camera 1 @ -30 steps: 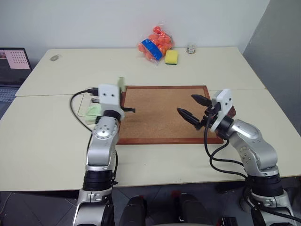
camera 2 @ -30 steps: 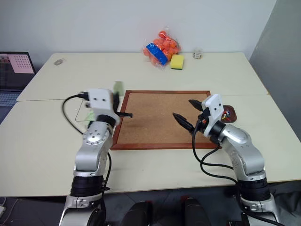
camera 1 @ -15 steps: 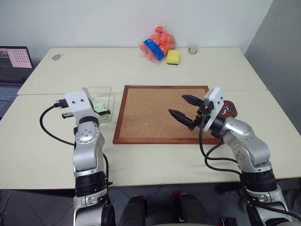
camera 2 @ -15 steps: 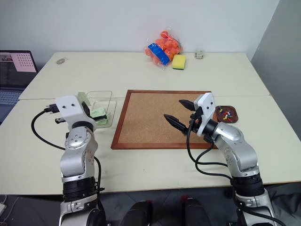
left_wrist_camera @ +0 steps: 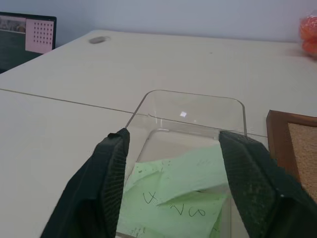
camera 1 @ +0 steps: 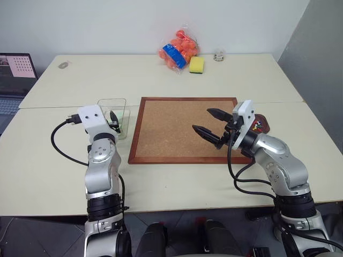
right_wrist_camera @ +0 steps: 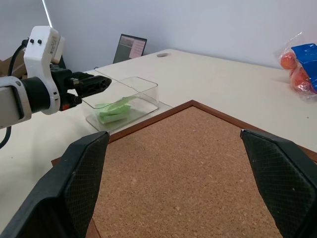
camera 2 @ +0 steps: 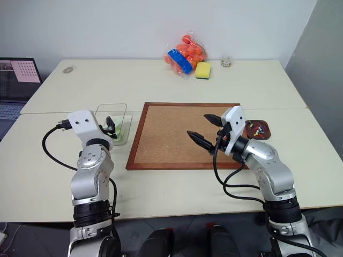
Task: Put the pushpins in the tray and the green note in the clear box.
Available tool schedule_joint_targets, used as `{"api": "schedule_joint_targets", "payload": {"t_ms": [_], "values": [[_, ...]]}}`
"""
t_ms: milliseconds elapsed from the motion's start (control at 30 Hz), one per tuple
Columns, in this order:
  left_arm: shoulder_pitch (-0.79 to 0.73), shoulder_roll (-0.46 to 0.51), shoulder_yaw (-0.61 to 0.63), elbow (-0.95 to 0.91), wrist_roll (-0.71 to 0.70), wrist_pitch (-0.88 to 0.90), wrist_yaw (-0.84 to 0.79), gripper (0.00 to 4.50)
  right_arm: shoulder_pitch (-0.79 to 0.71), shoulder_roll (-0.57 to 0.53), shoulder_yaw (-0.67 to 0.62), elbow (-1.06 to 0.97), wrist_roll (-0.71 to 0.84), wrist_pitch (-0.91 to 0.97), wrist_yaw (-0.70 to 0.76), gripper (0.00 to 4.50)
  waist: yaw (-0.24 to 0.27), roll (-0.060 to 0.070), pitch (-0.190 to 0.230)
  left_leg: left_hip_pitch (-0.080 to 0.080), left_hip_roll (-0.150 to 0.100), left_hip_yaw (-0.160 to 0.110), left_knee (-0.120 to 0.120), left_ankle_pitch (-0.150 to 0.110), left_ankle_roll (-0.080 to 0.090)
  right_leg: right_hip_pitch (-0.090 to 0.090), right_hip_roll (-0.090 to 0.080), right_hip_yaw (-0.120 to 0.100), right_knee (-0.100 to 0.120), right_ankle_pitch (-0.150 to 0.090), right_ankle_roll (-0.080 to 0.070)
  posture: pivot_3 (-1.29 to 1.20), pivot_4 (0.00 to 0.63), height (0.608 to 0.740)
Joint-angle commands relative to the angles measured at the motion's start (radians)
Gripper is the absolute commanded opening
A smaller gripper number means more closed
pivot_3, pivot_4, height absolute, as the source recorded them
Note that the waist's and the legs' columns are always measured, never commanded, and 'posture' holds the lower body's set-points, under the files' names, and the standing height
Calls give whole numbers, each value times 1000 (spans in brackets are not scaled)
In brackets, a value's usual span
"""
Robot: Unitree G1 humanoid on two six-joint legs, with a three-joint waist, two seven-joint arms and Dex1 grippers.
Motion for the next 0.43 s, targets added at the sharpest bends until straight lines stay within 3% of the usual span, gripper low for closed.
{"api": "schedule_joint_targets", "payload": {"t_ms": [33,100,267,433], "values": [[28,14,-120,-72,-42,-14,-157,3974,26,3,-19,-60,-40,-22,-70,4500,1,0,0,0,0,0,0,0,0,0,0,0,0,0,0,0,150,740],[76,11,-185,-116,-49,-19,-215,4289,56,13,-12,-80,-83,-12,-136,4500,2,0,0,0,0,0,0,0,0,0,0,0,0,0,0,0,150,740],[213,-7,-286,-212,-33,-6,-243,4289,151,78,4,-127,-204,11,-332,4500,-2,0,0,0,1,1,0,0,0,-1,-2,2,-1,0,0,0,150,740],[315,-5,-303,-266,-2,-40,-229,4289,204,129,15,-144,-308,31,-476,4500,-3,0,0,1,1,1,-1,0,0,-1,1,2,0,0,-1,0,150,740]]}}
